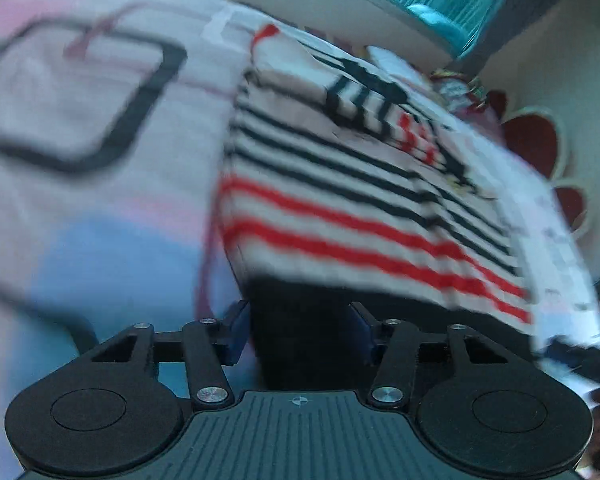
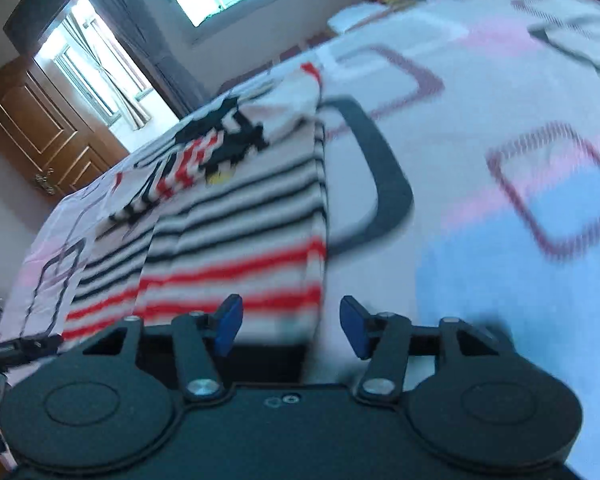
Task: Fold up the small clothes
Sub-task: 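Fold the sweater side over toward the middle with both grippers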
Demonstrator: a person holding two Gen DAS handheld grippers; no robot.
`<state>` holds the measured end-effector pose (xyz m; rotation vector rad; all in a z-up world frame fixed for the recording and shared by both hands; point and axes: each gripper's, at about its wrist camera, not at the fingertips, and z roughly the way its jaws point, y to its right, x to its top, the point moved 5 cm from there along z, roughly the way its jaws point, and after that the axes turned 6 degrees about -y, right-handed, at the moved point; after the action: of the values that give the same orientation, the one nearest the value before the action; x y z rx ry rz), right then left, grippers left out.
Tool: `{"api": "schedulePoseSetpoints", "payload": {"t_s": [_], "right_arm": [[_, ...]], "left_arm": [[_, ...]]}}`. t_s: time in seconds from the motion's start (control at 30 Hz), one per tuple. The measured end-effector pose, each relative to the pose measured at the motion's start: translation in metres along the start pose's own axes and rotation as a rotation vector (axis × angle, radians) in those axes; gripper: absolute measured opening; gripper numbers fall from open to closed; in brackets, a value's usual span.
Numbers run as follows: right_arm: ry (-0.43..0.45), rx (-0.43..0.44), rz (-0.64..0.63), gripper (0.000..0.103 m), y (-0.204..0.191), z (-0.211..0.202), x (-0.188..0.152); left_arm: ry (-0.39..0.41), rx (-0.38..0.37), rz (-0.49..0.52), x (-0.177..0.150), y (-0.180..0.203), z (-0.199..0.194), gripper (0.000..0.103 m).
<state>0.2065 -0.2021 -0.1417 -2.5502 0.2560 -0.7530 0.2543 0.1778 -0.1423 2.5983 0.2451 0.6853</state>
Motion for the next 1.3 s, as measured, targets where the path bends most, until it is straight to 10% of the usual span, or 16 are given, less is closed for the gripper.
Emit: {"api": "schedulePoseSetpoints", "payload": {"t_s": [0.3, 0.5, 0.6, 0.87, 1.03, 1.3], "right_arm": [[-0.075, 0.233, 0.191, 0.048, 0.013, 0.006, -0.030], [-0.124, 0.252, 0.158, 0.033, -0.003, 0.024, -0.024], [-0.143, 0.251, 0.163, 0.018, -0.005, 0.032, -0.026], [0.033, 0.232, 0.005, 0.006, -0.022, -0.017, -0.010], [-0.003, 0.166, -0.019, 0.006, -0.006, 0.000, -0.020], [-0.058, 0.144, 0.020, 0.006, -0.002, 0.024, -0.019]], "left_arm": [[0.017, -0.332, -0.276, -0.022, -0.031, 0.018, 0.051], [-0.001, -0.344, -0.236, -0.017, -0.026, 0.028, 0.044], [-0.021, -0.270, -0.191, -0.009, -0.023, 0.032, 0.006], [0.229, -0.308, -0.057, 0.008, -0.012, -0.030, 0.005], [0.097, -0.218, -0.137, -0.012, -0.044, 0.014, 0.005], [0.119, -0.200, -0.182, -0.010, -0.039, 0.011, 0.005]]}}
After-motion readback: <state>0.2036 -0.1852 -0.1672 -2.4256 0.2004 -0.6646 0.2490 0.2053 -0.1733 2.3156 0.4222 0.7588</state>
